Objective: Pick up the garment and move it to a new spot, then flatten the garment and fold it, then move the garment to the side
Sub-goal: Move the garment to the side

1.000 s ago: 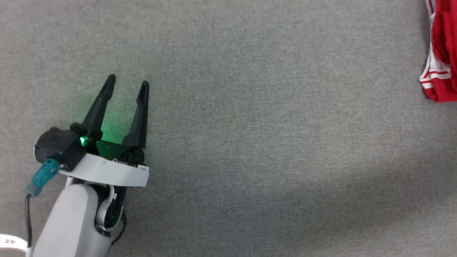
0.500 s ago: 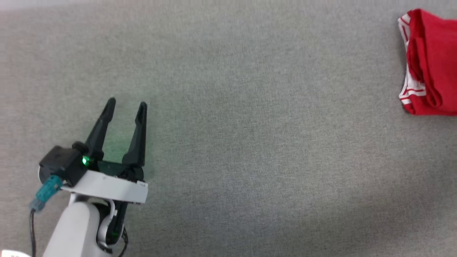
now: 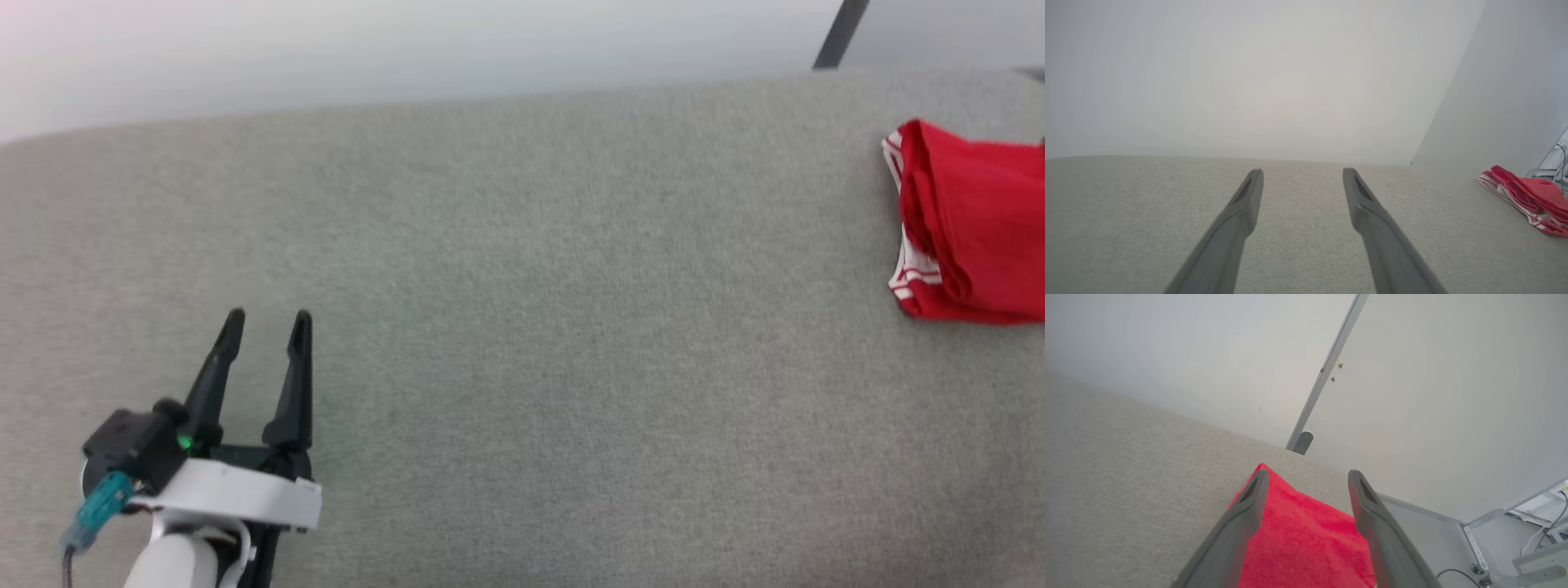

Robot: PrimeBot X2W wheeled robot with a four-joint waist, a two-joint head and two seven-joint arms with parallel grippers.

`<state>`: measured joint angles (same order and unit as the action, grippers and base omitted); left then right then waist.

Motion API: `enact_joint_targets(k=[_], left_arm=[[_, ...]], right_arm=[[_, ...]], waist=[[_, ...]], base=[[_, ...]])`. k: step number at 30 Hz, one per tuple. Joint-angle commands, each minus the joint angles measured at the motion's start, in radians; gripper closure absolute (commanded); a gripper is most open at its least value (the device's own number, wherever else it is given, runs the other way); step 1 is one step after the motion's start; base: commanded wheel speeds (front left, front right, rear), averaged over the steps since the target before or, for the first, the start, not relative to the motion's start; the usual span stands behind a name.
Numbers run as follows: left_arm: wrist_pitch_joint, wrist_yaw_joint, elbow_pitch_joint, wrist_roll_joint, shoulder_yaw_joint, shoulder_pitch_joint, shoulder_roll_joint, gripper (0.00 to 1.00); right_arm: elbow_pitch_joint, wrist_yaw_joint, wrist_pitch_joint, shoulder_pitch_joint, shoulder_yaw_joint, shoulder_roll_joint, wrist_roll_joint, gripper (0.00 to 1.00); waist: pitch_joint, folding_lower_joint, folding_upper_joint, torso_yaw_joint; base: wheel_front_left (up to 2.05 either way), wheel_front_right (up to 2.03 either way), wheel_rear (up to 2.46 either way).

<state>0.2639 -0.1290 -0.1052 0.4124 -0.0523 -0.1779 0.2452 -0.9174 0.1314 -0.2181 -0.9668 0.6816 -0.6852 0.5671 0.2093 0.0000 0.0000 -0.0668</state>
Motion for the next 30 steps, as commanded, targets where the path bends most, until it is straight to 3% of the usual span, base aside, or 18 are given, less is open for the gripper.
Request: enact_joint_targets(k=[1, 13, 30], left_arm=[[-0.001, -0.002, 0.001, -0.003, 0.009, 0.02, -0.002, 0.0], [-0.001, -0.002, 0.002, 0.009, 0.058, 0.124, 0.007, 0.0], [-0.001, -0.002, 0.036, -0.01, 0.148, 0.233, -0.007, 0.0]], right_arm=[[0.004, -0.001, -0.013, 0.029, -0.012, 0.012, 0.01, 0.0], [0.091, -0.001, -0.047, 0.279, -0.163, 0.102, -0.041, 0.0], [0.359, -0.001, -0.046, 0.699, -0.53, 0.265, -0.238, 0.0]], waist=[[-0.06, 0.0, 0.0, 0.03], [-0.173, 0.0, 0.0, 0.08], [-0.237, 0.0, 0.0, 0.118]], base=[[0.0, 0.0, 0.0], [0.0, 0.0, 0.0], [0.0, 0.0, 0.0]])
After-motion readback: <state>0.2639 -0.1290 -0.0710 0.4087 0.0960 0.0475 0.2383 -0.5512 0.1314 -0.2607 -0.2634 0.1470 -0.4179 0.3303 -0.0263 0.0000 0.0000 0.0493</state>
